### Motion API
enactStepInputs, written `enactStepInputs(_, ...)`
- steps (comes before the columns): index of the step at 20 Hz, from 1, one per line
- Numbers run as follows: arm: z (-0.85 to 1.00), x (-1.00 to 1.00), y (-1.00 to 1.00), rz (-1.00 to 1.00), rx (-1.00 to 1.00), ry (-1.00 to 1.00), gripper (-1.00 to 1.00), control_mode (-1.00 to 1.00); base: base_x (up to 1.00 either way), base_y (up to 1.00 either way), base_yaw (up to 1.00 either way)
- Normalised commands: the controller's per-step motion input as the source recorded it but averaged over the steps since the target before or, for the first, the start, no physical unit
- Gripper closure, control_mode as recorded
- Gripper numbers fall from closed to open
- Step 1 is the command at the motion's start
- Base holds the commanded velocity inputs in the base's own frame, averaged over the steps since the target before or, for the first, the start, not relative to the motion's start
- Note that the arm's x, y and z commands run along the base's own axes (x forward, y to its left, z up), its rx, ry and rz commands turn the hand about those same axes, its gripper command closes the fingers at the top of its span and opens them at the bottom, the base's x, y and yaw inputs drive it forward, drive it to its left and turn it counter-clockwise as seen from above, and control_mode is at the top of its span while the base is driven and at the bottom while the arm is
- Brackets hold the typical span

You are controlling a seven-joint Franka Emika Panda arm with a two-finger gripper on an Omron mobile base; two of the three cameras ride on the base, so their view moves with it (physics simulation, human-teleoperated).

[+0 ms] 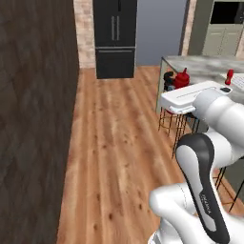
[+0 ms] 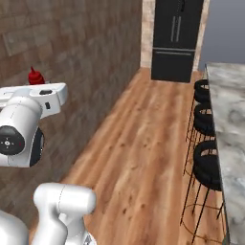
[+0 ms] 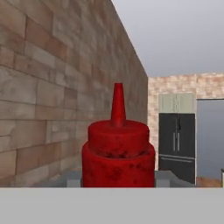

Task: The dining table condiment station is running low on ketchup. Refill the condiment station by opening the cabinet and taking the ketchup from the cabinet and placing it on the dining table.

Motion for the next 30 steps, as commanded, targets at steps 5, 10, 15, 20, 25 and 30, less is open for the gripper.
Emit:
enactStepInputs(5,0.0,0.0,0.0,0.0,0.0,0.0,1.0,1.0,1.0,1.0,-0.52)
enactStepInputs(10,0.0,0.0,0.0,0.0,0.0,0.0,1.0,1.0,0.95,1.0,-0.57)
enactStepInputs(15,0.0,0.0,0.0,0.0,0.0,0.0,1.0,1.0,0.91,0.91,-0.6)
enactStepInputs(20,0.0,0.0,0.0,0.0,0.0,0.0,1.0,1.0,0.99,0.74,-0.62)
enactStepInputs(25,0.0,0.0,0.0,0.0,0.0,0.0,1.0,1.0,1.0,0.63,-0.63)
enactStepInputs(30,0.0,0.0,0.0,0.0,0.0,0.0,1.0,1.0,1.0,0.68,-0.62)
